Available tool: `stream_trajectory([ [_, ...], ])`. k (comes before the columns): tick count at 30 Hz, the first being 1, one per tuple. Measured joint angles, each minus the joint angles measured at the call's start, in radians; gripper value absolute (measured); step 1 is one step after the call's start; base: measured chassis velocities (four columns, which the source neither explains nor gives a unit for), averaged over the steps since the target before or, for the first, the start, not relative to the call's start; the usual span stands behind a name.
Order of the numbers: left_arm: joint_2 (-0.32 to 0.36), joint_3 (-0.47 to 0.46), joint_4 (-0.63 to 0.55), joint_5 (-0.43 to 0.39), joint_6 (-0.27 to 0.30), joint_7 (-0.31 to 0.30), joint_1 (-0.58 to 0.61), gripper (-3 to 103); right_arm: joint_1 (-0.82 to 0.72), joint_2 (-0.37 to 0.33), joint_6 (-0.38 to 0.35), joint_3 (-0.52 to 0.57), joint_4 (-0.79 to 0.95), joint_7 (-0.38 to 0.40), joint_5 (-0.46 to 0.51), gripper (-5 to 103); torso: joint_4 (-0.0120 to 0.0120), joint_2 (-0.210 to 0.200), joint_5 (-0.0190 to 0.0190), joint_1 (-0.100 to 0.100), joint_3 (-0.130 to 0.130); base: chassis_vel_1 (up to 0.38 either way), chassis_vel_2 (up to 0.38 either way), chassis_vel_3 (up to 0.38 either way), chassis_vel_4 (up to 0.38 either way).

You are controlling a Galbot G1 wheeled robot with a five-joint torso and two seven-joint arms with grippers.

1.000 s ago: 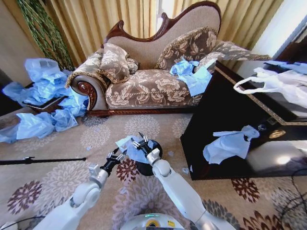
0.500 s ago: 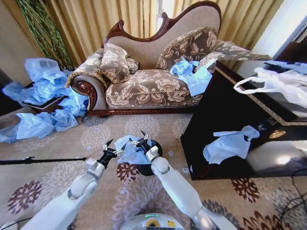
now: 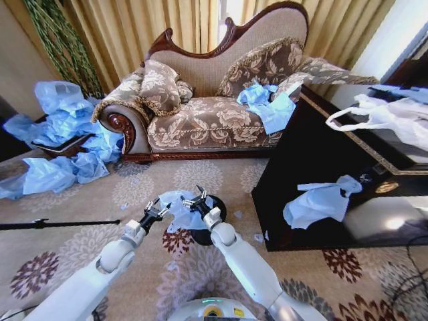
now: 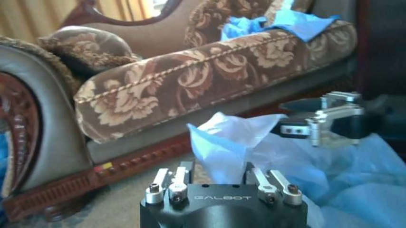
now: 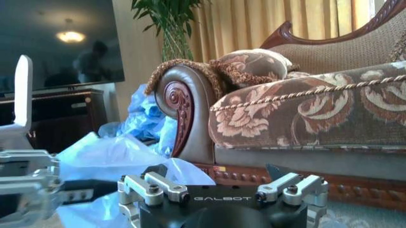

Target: Place a garbage bag over the trash bin.

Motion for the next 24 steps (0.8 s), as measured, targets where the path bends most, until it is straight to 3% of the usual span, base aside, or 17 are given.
stream_trajectory([
  [2, -0.006, 0.003, 0.003, -0.012, -0.005, -0.017, -0.004, 41, -0.004, -0.002, 0.002, 0.0, 0.006, -0.001, 0.0, 100, -0.0001, 0.0, 0.0, 0.0, 0.0, 0.0, 0.0, 0.0, 0.0],
  [5, -0.03, 0.012, -0.01, -0.134, 0.012, -0.13, -0.017, 24, -0.028, -0.017, 0.015, -0.001, 0.034, -0.013, 0.001, 100, 0.0001, 0.0, 0.0, 0.0, 0.0, 0.0, 0.0, 0.0, 0.0],
  [6, -0.03, 0.012, -0.01, -0.134, 0.012, -0.13, -0.017, 24, -0.028, -0.017, 0.015, -0.001, 0.034, -0.013, 0.001, 100, 0.0001, 0.0, 0.0, 0.0, 0.0, 0.0, 0.0, 0.0, 0.0],
  [8, -0.034, 0.016, -0.035, -0.227, 0.051, -0.185, -0.026, 14, -0.05, -0.033, 0.027, 0.002, 0.059, -0.024, 0.001, 100, -0.0001, 0.0, 0.0001, 0.0, 0.0, 0.0, 0.0, 0.0, 0.0],
  [10, -0.034, 0.017, -0.045, -0.262, 0.066, -0.202, -0.03, 14, -0.061, -0.04, 0.034, 0.006, 0.069, -0.031, 0.001, 100, -0.0001, 0.0, 0.0001, 0.0, 0.0, 0.0, 0.0, 0.0, 0.0],
  [11, -0.032, 0.017, -0.069, -0.33, 0.094, -0.225, -0.036, 3, -0.089, -0.06, 0.054, 0.022, 0.098, -0.054, 0.0, 100, 0.0, 0.0, 0.0001, 0.0, 0.0, 0.0, 0.0, 0.0, 0.0],
  [17, -0.02, 0.016, -0.129, -0.516, 0.181, -0.284, -0.057, 0, -0.198, -0.159, 0.119, 0.08, 0.235, -0.086, -0.003, 100, -0.0003, 0.0, 0.0002, 0.0, 0.0, 0.0, 0.0, 0.0, 0.0],
  [18, -0.02, 0.016, -0.129, -0.516, 0.181, -0.284, -0.057, 0, -0.198, -0.159, 0.119, 0.08, 0.235, -0.086, -0.003, 100, -0.0003, 0.0, 0.0002, 0.0, 0.0, 0.0, 0.0, 0.0, 0.0],
  [23, -0.031, -0.03, -0.221, -0.826, 0.272, -0.464, -0.065, 0, -0.283, -0.242, 0.084, 0.101, 0.355, 0.01, -0.025, 100, 0.0004, 0.0, 0.0001, 0.0, 0.0, 0.0, 0.0, 0.0, 0.0],
  [24, -0.031, -0.03, -0.221, -0.826, 0.272, -0.464, -0.065, 0, -0.283, -0.242, 0.084, 0.101, 0.355, 0.01, -0.025, 100, 0.0004, 0.0, 0.0001, 0.0, 0.0, 0.0, 0.0, 0.0, 0.0],
])
